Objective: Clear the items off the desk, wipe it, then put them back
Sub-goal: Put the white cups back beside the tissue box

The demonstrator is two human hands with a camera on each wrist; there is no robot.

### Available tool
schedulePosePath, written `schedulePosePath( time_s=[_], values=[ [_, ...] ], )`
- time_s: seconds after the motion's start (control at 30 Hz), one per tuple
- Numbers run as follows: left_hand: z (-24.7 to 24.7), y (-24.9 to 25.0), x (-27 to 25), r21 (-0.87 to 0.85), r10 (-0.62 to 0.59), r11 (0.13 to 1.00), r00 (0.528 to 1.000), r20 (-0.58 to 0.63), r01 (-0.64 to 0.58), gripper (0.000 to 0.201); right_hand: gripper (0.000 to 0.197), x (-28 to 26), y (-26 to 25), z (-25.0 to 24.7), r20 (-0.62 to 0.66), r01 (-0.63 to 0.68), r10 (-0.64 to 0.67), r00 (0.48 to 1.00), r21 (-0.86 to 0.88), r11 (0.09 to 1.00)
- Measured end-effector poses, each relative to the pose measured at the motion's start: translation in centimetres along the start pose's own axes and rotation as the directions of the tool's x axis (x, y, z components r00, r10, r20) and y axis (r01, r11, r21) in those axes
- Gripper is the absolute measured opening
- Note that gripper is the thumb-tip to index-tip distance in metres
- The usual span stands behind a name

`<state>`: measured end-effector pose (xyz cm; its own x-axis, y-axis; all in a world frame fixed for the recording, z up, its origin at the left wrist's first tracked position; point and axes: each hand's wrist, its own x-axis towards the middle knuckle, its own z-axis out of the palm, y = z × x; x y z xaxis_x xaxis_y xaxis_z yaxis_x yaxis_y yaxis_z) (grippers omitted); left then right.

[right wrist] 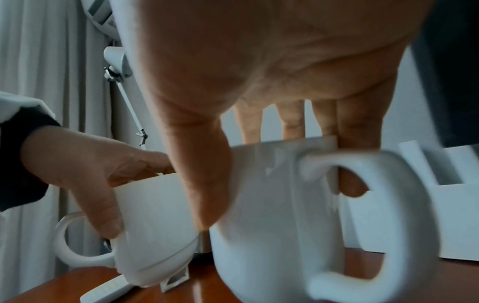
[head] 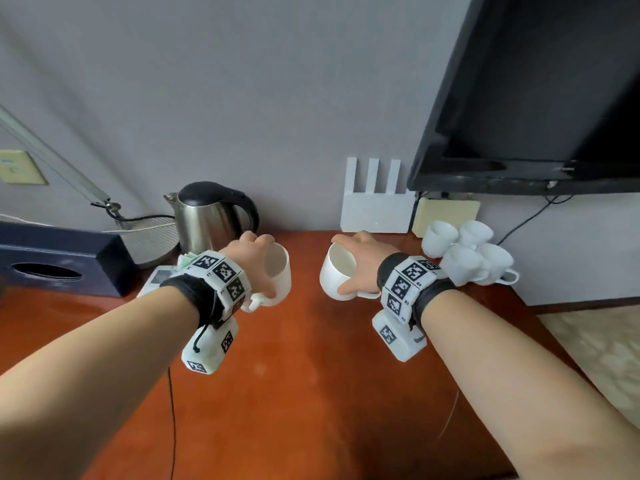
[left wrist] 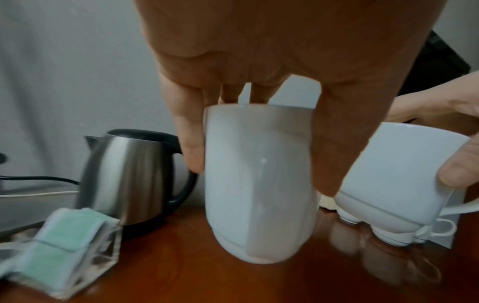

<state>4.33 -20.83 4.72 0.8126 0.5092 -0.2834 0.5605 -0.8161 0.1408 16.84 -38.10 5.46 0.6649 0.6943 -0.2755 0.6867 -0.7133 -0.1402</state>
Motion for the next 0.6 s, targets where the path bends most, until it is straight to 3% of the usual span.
schedulePosePath(
  time_s=[0.37,0.6],
  values=[
    [4.4,22.2,3.7,0.069,0.182,0.980,0.980,0.077,-0.188,0.097,0.089,-4.0,22.4,0.5,0.041,-0.142,0.142,0.989,0.001,0.990],
    [8.7,33.4,6.8,0.044,0.222,0.972,0.959,0.175,-0.233,0.096,0.089,-5.7,33.7,2.5,0.084,-0.281,0.275,0.958,0.074,0.957]
  ],
)
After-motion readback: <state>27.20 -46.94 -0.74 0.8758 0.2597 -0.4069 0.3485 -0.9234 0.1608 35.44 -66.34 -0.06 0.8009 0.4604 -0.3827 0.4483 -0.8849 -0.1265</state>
